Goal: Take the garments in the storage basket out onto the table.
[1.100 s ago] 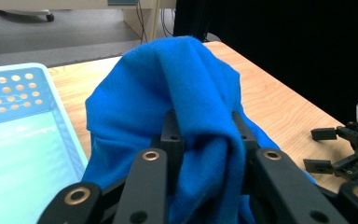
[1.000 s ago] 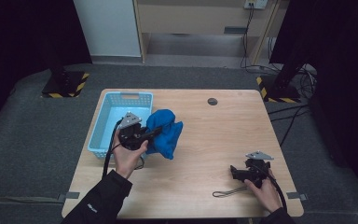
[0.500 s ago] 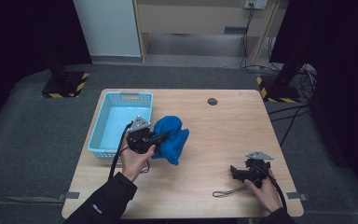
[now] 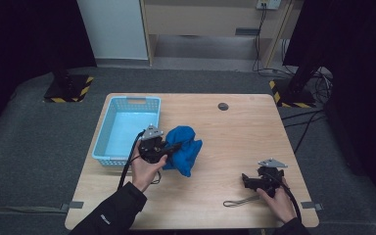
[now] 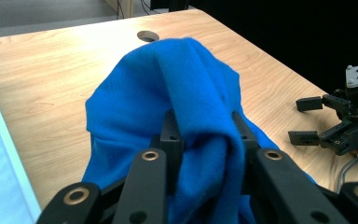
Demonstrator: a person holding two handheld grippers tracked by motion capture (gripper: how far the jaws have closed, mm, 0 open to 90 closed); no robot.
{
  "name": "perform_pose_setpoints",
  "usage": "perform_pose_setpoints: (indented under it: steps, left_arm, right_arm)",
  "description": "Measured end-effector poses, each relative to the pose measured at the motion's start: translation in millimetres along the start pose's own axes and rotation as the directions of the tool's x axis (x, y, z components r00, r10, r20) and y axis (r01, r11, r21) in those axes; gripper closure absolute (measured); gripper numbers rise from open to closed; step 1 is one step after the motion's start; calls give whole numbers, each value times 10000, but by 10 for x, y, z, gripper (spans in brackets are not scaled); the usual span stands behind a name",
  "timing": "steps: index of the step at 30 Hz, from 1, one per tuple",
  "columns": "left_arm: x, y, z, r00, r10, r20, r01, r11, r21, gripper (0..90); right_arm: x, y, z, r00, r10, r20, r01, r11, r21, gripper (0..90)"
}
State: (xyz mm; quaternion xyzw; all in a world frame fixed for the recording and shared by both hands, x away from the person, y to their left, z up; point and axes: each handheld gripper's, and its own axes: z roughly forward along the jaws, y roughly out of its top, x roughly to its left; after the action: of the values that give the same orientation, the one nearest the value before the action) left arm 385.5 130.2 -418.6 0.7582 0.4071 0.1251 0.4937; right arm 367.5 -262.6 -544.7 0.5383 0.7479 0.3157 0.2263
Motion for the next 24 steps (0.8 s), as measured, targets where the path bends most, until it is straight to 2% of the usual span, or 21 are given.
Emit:
perform_pose_setpoints:
  steps: [10, 24]
  left_arm:
    - [-40, -91, 158, 9998, 136, 110, -141, 9989, 451, 726]
    - [-61, -133, 268, 9996, 215, 166, -226, 9977, 639, 726]
  right_arm:
    - [0, 0, 0, 10000, 1, -1, -1, 10000, -1, 4]
    - [0, 0, 0, 10000, -1, -1, 1, 10000, -1, 4]
